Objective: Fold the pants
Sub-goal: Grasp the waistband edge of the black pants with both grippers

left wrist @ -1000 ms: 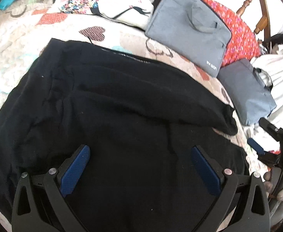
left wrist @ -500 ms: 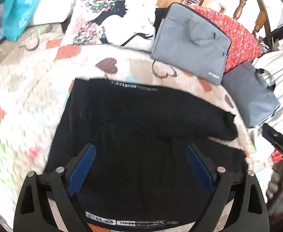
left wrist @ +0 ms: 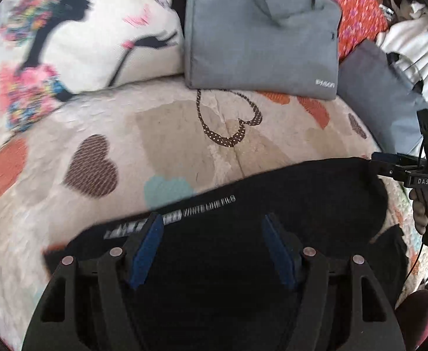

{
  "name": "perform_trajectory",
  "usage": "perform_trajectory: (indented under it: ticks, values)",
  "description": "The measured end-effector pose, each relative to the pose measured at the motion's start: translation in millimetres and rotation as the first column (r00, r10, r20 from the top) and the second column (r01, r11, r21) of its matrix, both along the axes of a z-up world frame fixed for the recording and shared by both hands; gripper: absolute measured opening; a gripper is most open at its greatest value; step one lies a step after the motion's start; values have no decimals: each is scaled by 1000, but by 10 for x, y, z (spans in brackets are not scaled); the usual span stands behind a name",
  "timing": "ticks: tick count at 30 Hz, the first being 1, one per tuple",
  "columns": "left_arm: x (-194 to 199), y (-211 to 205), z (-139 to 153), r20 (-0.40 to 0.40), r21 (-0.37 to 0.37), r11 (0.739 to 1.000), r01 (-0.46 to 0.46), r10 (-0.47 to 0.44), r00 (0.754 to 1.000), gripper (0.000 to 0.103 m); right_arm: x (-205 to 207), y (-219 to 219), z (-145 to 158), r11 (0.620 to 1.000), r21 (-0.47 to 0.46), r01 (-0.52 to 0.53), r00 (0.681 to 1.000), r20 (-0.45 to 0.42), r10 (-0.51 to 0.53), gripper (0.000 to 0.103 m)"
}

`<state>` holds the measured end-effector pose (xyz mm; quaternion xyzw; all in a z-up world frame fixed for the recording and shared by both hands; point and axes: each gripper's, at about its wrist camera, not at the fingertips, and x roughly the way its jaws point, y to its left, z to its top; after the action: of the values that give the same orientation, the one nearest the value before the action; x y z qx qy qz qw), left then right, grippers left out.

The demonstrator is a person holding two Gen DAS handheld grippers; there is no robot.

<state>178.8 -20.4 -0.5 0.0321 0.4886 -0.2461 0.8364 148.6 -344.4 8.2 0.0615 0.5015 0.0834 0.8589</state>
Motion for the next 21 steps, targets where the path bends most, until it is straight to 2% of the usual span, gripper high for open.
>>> perform_trajectory:
  ticks: [5,9,12,13,14,15,16,17,19,21]
  values:
    - [290,-188,-350,-44,68,995,73,-70,997,70,325,75,-260,998,2,-70,997,-40,70,86]
    - [289,-274,-446,-27,71,988,136,-135,991,91,396,132,-397,993,55,-106,992,-58,109,86]
    - [274,-335,-471,-13,107,983,151,-151,988,91,355,296,-459,989,-20,-146,989,-41,145,86]
    - [294,-328,-457,-27,99,984,149,-147,989,81,340,341,-457,987,-40,-155,988,-34,154,80]
    - [297,-297,-413,-23,91,985,145,-143,989,70,318,384,-449,984,-68,-162,987,-24,160,63]
    - [294,-266,-377,-18,82,986,143,-142,990,49,301,406,-435,983,-89,-160,987,-17,159,53]
    - [300,-248,-357,-22,71,987,142,-141,990,35,282,403,-412,984,-79,-159,987,-15,158,35]
    - [285,-213,-332,-29,63,988,144,-142,989,29,266,386,-390,986,-54,-158,987,-19,157,12]
    - [223,-194,-281,-20,54,989,140,-139,990,21,232,363,-361,988,-28,-152,988,-23,152,7]
    - [131,-187,-205,4,67,989,130,-131,991,16,179,386,-325,989,-28,-145,989,-18,144,6]
